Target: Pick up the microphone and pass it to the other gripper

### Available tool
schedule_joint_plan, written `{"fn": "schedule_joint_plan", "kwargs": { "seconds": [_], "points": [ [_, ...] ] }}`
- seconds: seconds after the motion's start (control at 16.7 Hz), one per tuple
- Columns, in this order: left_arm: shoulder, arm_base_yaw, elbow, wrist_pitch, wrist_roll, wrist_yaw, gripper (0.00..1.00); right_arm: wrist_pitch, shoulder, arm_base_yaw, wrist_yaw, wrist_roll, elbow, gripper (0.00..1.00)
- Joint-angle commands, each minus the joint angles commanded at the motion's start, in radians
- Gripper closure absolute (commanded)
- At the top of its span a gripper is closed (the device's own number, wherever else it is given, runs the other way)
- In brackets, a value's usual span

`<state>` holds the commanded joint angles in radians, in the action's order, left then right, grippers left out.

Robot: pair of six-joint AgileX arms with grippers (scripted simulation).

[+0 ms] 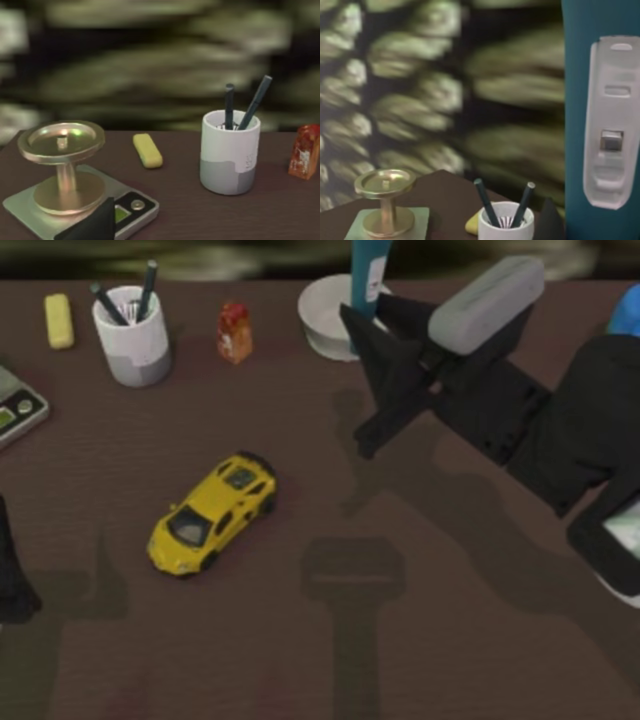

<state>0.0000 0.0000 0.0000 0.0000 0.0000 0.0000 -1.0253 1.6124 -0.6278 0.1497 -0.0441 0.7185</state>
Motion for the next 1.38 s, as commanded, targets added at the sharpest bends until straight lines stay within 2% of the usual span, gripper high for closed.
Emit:
{"fn": "schedule_joint_plan", "kwargs": {
  "seconds": [0.3, 0.48, 0.72, 1.2, 1.38],
  "points": [
    [0.002, -0.001, 0.001, 0.001, 0.000, 0.001, 0.00, -0.001, -0.002, -0.001, -0.001, 0.001, -0.001, 1.00],
    [0.067, -0.021, 0.054, 0.032, 0.009, 0.057, 0.00, -0.001, -0.002, -0.001, -0.001, 0.001, -0.001, 1.00],
    [0.303, -0.078, 0.209, 0.122, 0.033, 0.219, 0.00, -0.001, -0.002, -0.001, -0.001, 0.001, -0.001, 1.00],
    [0.979, -0.218, 0.577, 0.330, 0.085, 0.617, 0.00, -0.001, -0.002, -0.001, -0.001, 0.001, -0.001, 1.00],
    [1.146, -0.259, 0.687, 0.395, 0.100, 0.731, 0.00, -0.001, -0.002, -0.001, -0.001, 0.001, -0.001, 1.00]
  ]
}}
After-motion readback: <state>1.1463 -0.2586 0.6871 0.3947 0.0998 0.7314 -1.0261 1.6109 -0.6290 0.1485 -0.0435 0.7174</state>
